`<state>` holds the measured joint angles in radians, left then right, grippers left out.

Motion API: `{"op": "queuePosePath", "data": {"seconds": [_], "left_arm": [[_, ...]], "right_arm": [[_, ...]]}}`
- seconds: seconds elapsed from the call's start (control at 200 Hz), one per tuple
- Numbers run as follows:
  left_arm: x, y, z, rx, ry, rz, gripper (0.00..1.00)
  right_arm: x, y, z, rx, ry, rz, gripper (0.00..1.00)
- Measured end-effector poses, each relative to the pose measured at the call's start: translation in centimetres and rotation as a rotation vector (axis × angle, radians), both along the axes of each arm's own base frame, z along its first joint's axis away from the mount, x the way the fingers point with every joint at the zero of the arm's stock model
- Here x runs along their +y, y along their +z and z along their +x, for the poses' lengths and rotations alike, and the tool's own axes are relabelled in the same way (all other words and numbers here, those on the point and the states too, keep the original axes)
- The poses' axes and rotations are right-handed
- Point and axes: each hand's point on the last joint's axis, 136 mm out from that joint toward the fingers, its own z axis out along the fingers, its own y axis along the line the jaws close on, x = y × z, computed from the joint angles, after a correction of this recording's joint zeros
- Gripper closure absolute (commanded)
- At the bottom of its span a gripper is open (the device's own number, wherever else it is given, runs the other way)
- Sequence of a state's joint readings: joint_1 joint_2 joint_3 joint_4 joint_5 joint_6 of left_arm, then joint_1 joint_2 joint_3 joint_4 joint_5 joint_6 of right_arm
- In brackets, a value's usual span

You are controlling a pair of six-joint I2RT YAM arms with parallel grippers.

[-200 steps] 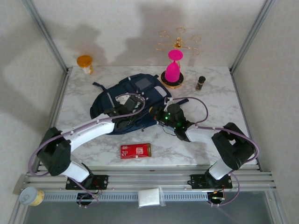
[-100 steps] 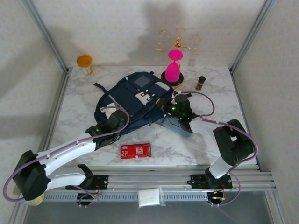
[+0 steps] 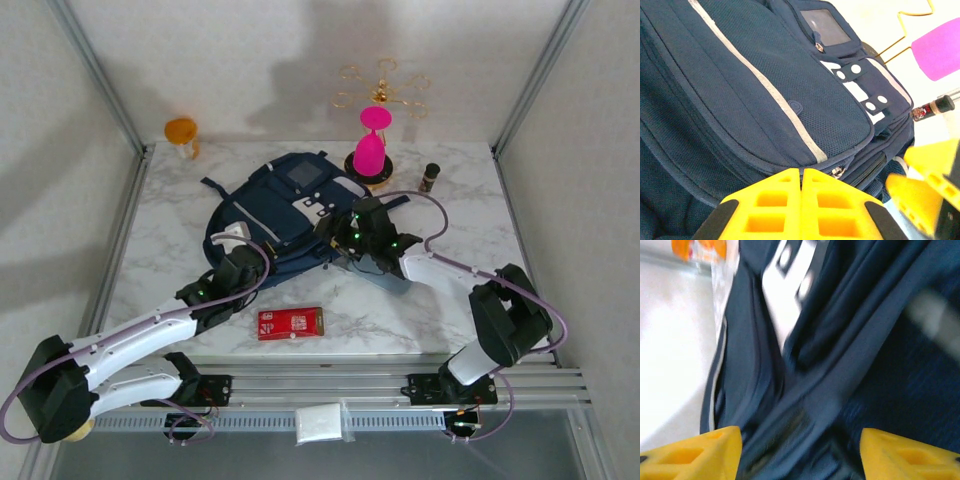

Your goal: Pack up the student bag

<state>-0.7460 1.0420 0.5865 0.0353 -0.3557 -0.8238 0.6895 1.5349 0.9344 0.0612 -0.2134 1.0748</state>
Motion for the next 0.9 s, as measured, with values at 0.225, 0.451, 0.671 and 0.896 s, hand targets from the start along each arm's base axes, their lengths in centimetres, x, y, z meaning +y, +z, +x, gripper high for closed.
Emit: {"op": "queuePosePath", "data": {"seconds": [0.225,0.451,0.671,0.896], "left_arm": [[-0.3,-0.1,-0.2,-0.011,-0.011,-0.007,1.0],[-0.4,-0.3,-0.2,-0.018,-0.013,-0.014,1.0],[-0.4,-0.5,-0.3,-0.018,-0.018,-0.016,1.0],[0.4,-1.0,-0.7,-0.007,0.001,0.013,1.0]], "right_arm": [[2.9,-0.1,-3.9,0.111,0.012,0.047,0.31],[5.7,-0.2,-2.3,0.14,-0.08,0.059,0.3],[7.0,-1.2,-0.5,0.128,-0.157,0.034,0.58],[8.8,-1.7,0.8,0.097,-0.122,0.005,1.0]]}}
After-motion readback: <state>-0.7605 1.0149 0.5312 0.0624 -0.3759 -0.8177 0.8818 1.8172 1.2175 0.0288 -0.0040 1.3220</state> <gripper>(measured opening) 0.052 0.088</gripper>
